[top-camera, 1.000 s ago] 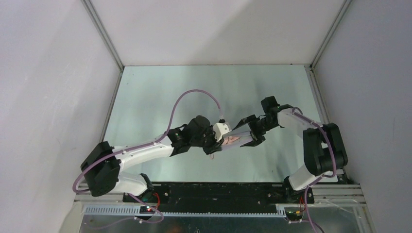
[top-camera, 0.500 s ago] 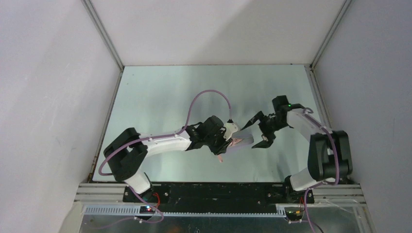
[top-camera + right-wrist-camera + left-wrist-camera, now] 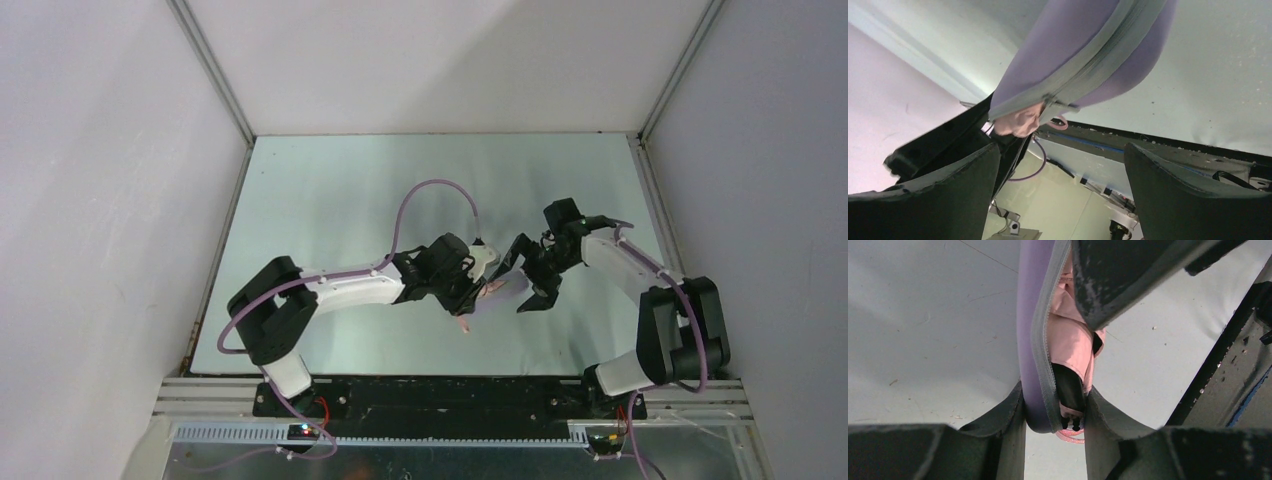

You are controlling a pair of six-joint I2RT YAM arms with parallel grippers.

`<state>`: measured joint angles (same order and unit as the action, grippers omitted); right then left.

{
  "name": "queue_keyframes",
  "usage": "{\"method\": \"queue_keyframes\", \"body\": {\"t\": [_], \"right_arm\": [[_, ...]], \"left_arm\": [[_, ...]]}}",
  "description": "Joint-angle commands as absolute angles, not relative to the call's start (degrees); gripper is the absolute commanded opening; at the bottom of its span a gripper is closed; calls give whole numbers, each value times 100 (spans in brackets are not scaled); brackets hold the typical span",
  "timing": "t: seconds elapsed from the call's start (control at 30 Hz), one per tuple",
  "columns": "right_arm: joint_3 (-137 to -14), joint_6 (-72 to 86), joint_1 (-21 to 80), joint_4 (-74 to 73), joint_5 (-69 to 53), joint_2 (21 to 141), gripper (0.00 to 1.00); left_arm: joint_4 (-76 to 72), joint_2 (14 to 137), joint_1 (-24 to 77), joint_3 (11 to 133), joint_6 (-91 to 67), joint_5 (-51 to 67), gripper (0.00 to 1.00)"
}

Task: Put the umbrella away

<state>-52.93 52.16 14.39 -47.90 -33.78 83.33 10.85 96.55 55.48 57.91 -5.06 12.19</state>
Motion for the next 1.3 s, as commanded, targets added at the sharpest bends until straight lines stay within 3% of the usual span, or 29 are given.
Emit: {"method": "queue_keyframes", "body": {"t": [0.0,0.33,0.5,0.73,0.83,0.9,0.93,1.07,1.27], "right_arm": [[-5159,5518,1608,-4488,-2997,8622,95],[-5106,5904,2203,-4629,-1989,9783,88],[-5113,5959,2237,-5055,-1671,9685,83],[-4981,6015,2348,-5116,-1319,9625,93],[-4832,6142,2413,-4611,-1500,10022,93],[-4822,6237,2413,-4385,-1420,10083,95],[-4819,6260,2406,-4263,-1400,10077,96],[-4825,6277,2315,-4119,-1302,9771,95],[-4826,5733,1944,-3656,-1601,8133,97]], "left_arm": [[1154,9805,5584,6036,-681,1160,38],[1231,9869,5581,6132,-668,981,49],[1301,9894,5586,6177,-676,820,52],[813,9481,5586,5940,-853,651,50],[569,9231,5584,5772,-840,656,39],[527,9198,5594,5706,-784,763,11],[551,9196,5592,5698,-770,799,7],[610,9171,5587,5633,-767,888,3],[863,9121,5582,5639,-670,909,0]]}}
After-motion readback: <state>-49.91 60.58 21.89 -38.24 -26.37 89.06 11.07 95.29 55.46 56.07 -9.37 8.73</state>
